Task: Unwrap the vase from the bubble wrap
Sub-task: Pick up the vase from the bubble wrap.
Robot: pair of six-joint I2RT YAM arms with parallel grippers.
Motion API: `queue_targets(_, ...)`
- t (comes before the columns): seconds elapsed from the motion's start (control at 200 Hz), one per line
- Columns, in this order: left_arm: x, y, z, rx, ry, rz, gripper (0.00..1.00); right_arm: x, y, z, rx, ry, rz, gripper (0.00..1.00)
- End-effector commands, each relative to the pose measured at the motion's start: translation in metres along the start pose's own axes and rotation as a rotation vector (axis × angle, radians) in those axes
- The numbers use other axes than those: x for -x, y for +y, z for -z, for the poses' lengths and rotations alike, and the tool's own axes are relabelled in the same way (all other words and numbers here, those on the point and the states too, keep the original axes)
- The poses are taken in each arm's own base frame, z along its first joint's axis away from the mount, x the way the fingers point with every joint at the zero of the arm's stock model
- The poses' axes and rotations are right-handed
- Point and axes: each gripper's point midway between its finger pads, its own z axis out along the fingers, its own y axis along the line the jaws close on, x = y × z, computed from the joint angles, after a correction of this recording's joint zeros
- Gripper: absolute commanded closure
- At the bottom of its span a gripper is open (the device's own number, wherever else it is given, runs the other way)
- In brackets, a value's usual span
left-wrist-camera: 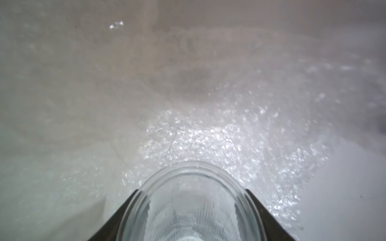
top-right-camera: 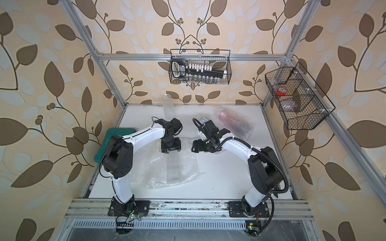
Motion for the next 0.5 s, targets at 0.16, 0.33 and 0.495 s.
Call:
queue_targets(0.16,-0.019,-0.018,0.069,-0.162,-0.223,-0.202,0.98,0.009,-0.002,0.018,-0.007,-0.057,-0.011,0.17)
queue_targets(0.33,-0.023,-0.011,0.102,-0.230,-0.367,-0.290,1.00,0.014,-0.005,0.026,-0.012,-0.083,-0.017,0.17)
queue_targets(0.495,-0.015,-0.008,0.149,-0.274,-0.546,-0.330,1.00,0.017,-0.002,0.030,-0.003,-0.093,-0.016,0.17)
